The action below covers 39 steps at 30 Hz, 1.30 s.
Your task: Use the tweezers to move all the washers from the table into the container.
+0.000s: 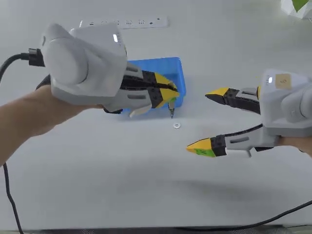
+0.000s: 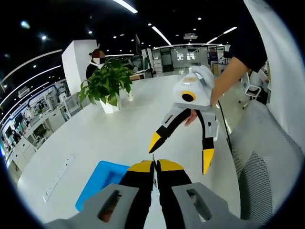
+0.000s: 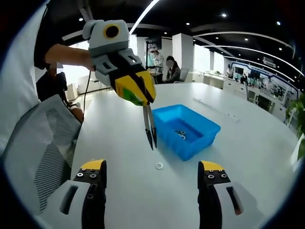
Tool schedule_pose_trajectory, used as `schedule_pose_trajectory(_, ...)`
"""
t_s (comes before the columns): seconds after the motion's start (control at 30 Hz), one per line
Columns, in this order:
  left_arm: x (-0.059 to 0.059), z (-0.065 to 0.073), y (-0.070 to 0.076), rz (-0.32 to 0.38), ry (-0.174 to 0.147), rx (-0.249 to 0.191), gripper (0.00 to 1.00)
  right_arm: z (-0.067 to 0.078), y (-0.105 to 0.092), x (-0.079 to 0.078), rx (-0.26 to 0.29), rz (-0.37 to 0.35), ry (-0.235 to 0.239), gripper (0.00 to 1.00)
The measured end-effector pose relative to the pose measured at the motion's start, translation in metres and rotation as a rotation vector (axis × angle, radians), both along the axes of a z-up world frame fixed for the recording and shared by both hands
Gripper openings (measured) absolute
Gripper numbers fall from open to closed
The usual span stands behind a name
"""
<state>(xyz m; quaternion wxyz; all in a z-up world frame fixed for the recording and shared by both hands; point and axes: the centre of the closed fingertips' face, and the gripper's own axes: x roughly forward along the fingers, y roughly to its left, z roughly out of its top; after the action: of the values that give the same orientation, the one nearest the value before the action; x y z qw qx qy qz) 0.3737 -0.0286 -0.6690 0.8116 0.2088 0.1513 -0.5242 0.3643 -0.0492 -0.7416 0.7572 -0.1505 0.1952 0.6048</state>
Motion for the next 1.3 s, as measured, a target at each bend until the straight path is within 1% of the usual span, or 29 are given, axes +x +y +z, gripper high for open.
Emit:
schedule_pose_trajectory(0.03, 0.000, 0.000, -0.001, -0.006, -0.012, -0.006, 0.06, -0.003, -0.003, 0.000, -0.012, -0.004, 0.002, 0.82)
schedule_pose_trajectory(0.07, 0.000, -0.001, -0.001, -0.004, -0.015, -0.009, 0.06, -0.005, -0.004, -0.001, -0.015, -0.007, 0.006, 0.83)
schedule_pose_trajectory(0.13, 0.001, -0.001, -0.001, 0.005, -0.037, -0.015, 0.06, -0.007, -0.006, -0.004, -0.009, -0.010, 0.025, 0.85)
schedule_pose_trajectory(0.2, 0.001, -0.002, -0.001, 0.006, -0.038, -0.013, 0.06, -0.008, -0.006, -0.007, -0.010, -0.006, 0.026, 0.85)
schedule_pose_trajectory(0.23, 0.001, -0.003, -0.001, 0.005, -0.035, -0.014, 0.06, -0.009, -0.006, -0.009, -0.013, -0.003, 0.025, 0.86)
schedule_pose_trajectory(0.3, -0.003, -0.006, -0.003, -0.005, -0.027, -0.012, 0.06, -0.011, -0.007, -0.012, -0.034, 0.009, 0.014, 0.86)
schedule_pose_trajectory(0.37, -0.005, -0.010, -0.004, -0.016, -0.020, -0.003, 0.06, -0.015, -0.007, -0.013, -0.038, 0.020, 0.011, 0.86)
schedule_pose_trajectory(0.53, -0.007, -0.016, -0.008, -0.023, -0.011, -0.002, 0.06, -0.023, -0.010, -0.019, -0.032, 0.026, 0.039, 0.87)
schedule_pose_trajectory(0.7, -0.004, -0.020, -0.008, -0.019, -0.014, 0.004, 0.06, -0.028, -0.013, -0.025, -0.031, 0.021, 0.058, 0.87)
schedule_pose_trajectory(0.73, -0.003, -0.022, -0.008, -0.018, -0.005, 0.003, 0.06, -0.028, -0.013, -0.026, -0.025, 0.015, 0.063, 0.87)
schedule_pose_trajectory(0.8, -0.001, -0.023, -0.009, -0.019, -0.008, 0.006, 0.06, -0.027, -0.014, -0.027, -0.021, 0.008, 0.069, 0.87)
schedule_pose_trajectory(0.87, -0.001, -0.023, -0.010, -0.022, -0.009, 0.008, 0.06, -0.027, -0.016, -0.026, -0.005, -0.007, 0.091, 0.87)
schedule_pose_trajectory(0.97, -0.001, -0.024, -0.011, -0.029, -0.014, 0.013, 0.06, -0.029, -0.019, -0.024, -0.002, -0.023, 0.102, 0.86)
schedule_pose_trajectory(1.07, 0.001, -0.025, -0.012, -0.024, -0.010, 0.005, 0.06, -0.029, -0.020, -0.024, 0.004, -0.037, 0.113, 0.86)
schedule_pose_trajectory(1.3, 0.003, -0.032, -0.013, -0.030, 0.000, 0.013, 0.06, -0.030, -0.018, -0.029, -0.001, -0.036, 0.121, 0.85)
